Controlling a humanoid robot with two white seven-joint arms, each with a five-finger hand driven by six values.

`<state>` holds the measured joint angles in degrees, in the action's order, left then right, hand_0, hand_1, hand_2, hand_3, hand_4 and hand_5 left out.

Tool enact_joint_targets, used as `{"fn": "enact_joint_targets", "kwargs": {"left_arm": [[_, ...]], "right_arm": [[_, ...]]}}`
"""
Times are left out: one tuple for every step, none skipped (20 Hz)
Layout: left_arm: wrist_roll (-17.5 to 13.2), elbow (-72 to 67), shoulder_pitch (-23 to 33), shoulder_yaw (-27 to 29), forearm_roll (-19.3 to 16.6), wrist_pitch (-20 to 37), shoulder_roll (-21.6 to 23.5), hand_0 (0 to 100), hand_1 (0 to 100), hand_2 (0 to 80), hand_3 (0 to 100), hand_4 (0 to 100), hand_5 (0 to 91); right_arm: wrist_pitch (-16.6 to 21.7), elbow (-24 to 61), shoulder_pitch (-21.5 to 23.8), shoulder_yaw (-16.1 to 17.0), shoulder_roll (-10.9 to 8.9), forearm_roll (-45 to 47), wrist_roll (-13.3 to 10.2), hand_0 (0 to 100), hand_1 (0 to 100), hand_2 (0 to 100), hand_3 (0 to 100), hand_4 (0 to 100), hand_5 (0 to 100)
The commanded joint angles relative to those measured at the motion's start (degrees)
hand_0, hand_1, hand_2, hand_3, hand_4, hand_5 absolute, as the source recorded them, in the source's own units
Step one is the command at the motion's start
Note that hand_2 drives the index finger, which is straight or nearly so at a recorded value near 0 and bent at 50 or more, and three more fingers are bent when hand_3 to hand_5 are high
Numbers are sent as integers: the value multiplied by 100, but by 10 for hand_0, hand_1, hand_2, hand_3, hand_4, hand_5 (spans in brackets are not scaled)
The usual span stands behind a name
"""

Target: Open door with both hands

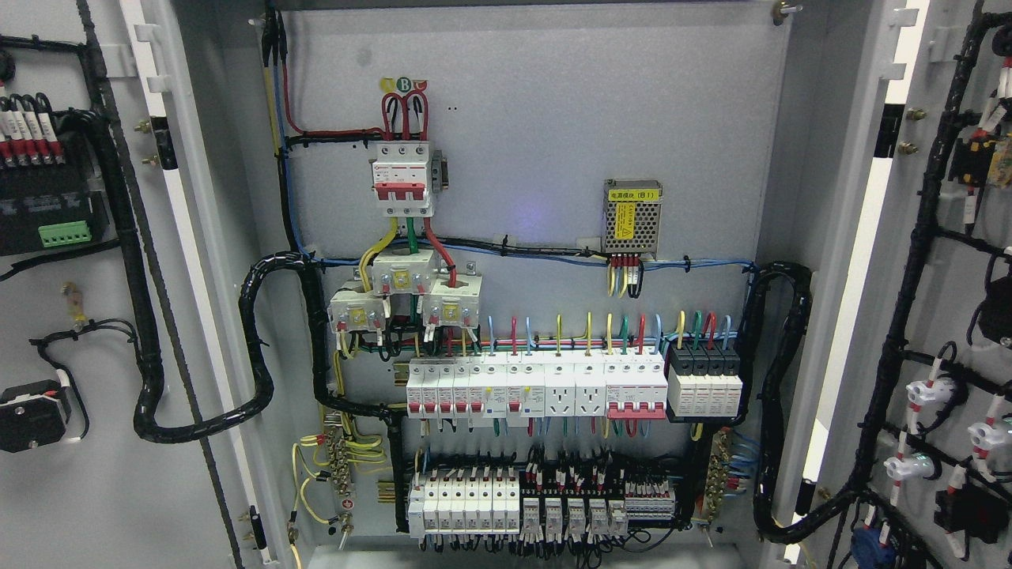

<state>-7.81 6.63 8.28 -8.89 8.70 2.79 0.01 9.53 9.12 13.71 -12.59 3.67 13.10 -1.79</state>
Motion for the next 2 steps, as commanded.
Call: {"fn": "enact_joint_targets", "kwargs": {"left_arm": [[-2,22,-2,1,0,2,-186,0,0,0,0,30,0],[-2,22,-2,1,0,2,-186,0,0,0,0,30,0]], "right_arm": [[-4,-165,-18,55,81,-229,-15,0,0,0,0,0,0],[-4,-165,-18,55,81,-229,-15,0,0,0,0,0,0]]}}
